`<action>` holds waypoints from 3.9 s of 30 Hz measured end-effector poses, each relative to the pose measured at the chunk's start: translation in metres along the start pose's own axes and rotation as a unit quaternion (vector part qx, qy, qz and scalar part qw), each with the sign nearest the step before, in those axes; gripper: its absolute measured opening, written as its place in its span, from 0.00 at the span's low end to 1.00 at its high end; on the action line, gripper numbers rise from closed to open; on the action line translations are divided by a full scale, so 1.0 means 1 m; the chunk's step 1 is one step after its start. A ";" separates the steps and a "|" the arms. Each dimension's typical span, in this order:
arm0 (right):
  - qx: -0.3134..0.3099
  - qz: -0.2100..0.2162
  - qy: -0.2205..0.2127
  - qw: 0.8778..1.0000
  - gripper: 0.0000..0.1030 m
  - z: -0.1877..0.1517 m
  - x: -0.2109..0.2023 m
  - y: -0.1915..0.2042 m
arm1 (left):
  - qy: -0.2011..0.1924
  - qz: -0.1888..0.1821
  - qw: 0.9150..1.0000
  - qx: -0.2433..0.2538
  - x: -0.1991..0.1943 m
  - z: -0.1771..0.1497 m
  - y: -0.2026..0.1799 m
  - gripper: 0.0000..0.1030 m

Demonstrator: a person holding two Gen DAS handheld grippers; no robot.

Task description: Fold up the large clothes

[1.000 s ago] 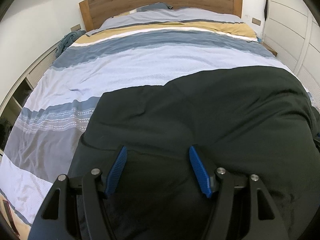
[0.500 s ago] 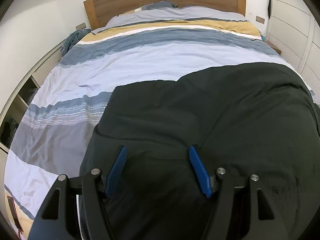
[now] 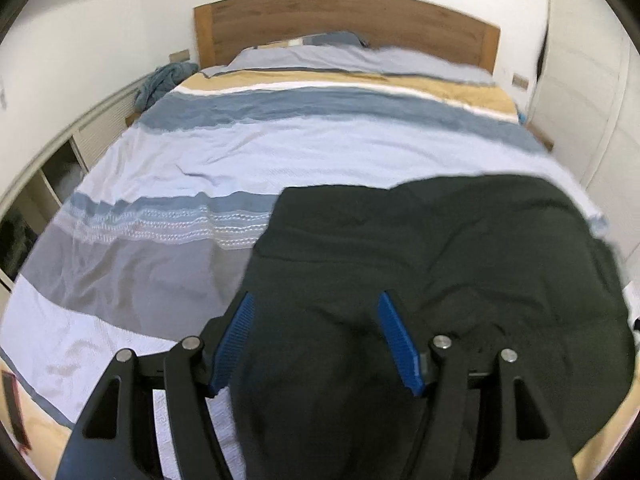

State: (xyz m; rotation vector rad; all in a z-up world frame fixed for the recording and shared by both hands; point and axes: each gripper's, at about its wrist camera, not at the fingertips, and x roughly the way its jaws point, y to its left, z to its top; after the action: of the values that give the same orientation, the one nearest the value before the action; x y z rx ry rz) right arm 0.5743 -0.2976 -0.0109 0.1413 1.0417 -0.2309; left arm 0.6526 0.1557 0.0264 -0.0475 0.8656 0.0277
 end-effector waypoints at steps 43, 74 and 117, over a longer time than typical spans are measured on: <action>0.102 0.413 0.182 0.886 1.00 0.002 0.181 0.026 | 0.171 -0.354 0.894 -0.216 0.138 -0.064 0.152 0.69; 0.088 0.447 0.176 0.873 1.00 -0.003 0.186 0.061 | 0.205 -0.439 0.848 -0.217 0.176 -0.094 0.033 0.83; 0.029 0.496 0.064 0.865 0.28 0.037 0.081 0.239 | 0.061 -0.400 0.895 -0.188 0.103 -0.111 0.171 0.21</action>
State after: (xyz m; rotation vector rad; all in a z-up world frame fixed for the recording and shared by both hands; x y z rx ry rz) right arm 0.7054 -0.0843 -0.0608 0.7302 0.9734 0.6979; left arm 0.6280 0.3210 -0.1291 -0.7747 0.9022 -0.5886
